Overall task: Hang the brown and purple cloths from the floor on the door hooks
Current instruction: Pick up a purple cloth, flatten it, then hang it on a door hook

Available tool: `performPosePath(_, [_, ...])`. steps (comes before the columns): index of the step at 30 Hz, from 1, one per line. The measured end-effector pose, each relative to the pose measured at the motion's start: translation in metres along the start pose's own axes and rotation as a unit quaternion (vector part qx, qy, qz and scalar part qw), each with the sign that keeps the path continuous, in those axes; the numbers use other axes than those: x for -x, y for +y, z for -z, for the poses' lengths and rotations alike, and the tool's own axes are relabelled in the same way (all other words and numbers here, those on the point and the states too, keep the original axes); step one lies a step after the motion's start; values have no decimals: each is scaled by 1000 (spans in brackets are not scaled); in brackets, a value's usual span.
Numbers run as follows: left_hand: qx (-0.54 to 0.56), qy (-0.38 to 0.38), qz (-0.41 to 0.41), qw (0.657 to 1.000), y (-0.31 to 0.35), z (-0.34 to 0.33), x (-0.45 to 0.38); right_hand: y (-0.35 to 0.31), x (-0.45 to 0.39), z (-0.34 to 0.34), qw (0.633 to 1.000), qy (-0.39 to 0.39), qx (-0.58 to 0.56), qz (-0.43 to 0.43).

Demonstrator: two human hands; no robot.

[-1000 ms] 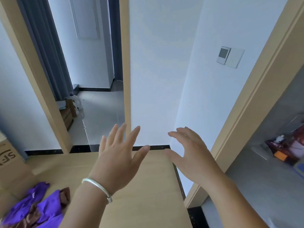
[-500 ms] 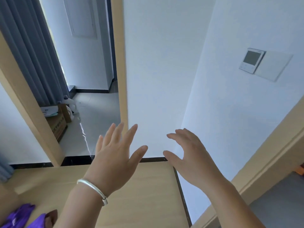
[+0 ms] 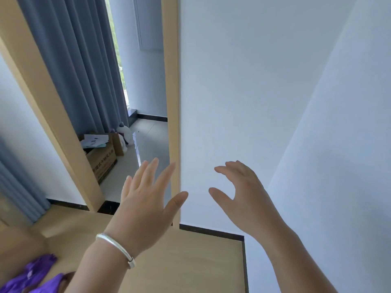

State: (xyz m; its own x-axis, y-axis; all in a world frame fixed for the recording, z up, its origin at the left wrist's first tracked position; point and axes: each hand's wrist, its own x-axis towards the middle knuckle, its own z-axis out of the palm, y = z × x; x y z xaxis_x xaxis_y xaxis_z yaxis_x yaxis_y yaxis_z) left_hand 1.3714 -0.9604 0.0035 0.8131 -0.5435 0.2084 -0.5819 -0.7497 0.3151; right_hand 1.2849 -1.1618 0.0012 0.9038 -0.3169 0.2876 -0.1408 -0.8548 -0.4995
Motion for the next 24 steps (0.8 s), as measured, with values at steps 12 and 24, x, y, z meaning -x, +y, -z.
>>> performPosePath(12, [-33,18,135,990,-85,-12,-70,-27,-135,-83,989,-91,-39,109])
performPosePath(24, [5,84,294,952,-261,9,-119,-153,-280,-208,957,-172,-39,231])
